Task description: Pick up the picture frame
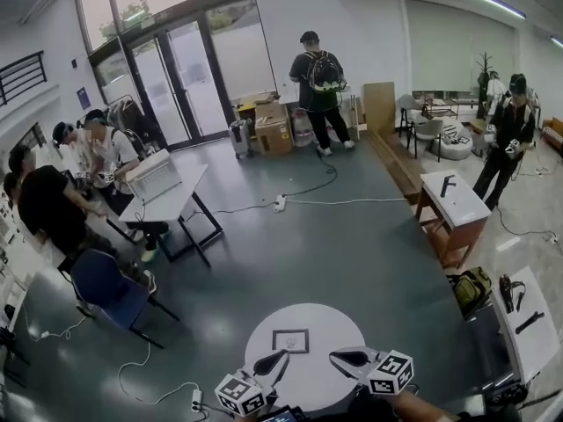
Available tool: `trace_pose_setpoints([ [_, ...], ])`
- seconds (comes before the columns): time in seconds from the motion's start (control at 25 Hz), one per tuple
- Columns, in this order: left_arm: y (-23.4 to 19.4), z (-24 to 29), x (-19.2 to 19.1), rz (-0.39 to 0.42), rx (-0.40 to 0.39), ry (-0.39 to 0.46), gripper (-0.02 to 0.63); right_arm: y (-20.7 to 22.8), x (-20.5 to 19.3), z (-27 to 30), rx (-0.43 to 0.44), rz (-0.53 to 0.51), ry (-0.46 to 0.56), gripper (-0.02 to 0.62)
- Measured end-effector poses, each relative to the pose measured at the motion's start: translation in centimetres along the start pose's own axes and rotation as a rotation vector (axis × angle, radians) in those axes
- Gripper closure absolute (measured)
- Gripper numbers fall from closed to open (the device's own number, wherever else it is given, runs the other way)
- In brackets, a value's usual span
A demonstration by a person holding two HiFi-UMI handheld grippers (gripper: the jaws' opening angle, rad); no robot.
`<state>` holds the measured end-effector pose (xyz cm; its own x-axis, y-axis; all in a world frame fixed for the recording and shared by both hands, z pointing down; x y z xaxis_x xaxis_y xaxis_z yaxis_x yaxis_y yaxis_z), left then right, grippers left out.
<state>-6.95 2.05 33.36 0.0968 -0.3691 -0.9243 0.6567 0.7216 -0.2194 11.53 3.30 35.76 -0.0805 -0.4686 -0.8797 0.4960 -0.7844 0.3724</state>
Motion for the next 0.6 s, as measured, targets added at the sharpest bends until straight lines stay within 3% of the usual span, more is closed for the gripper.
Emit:
trace_pose_setpoints([
  [0.24, -2.4, 4.1, 4.3, -0.014, 0.078, 0.011, 0.603, 5.4, 5.8, 1.9, 0.117, -0.099, 0.001, 0.595],
  [0.44, -2.4, 7.6, 7.1, 0.012, 0.091, -0.027, 0.603, 9.7, 6.3, 0.5, 0.124, -0.011, 0.045, 0.595],
  [0.6, -3.1, 10.2, 8.1, -0.025, 0.086, -0.038, 0.603, 13.6, 5.8, -0.7, 0.103, 0.061, 0.071, 0.595],
])
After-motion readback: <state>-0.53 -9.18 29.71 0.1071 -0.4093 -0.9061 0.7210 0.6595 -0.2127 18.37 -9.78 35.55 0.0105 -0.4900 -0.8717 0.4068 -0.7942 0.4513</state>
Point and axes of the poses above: the fingertips, and each gripper's own axes: z forward along the fingers, y to its right, x out of its top, the point moved 5 cm from there along -z, backward along the fingers, and after that the axes turned 10 degrees about -y, right-handed, at the moved point
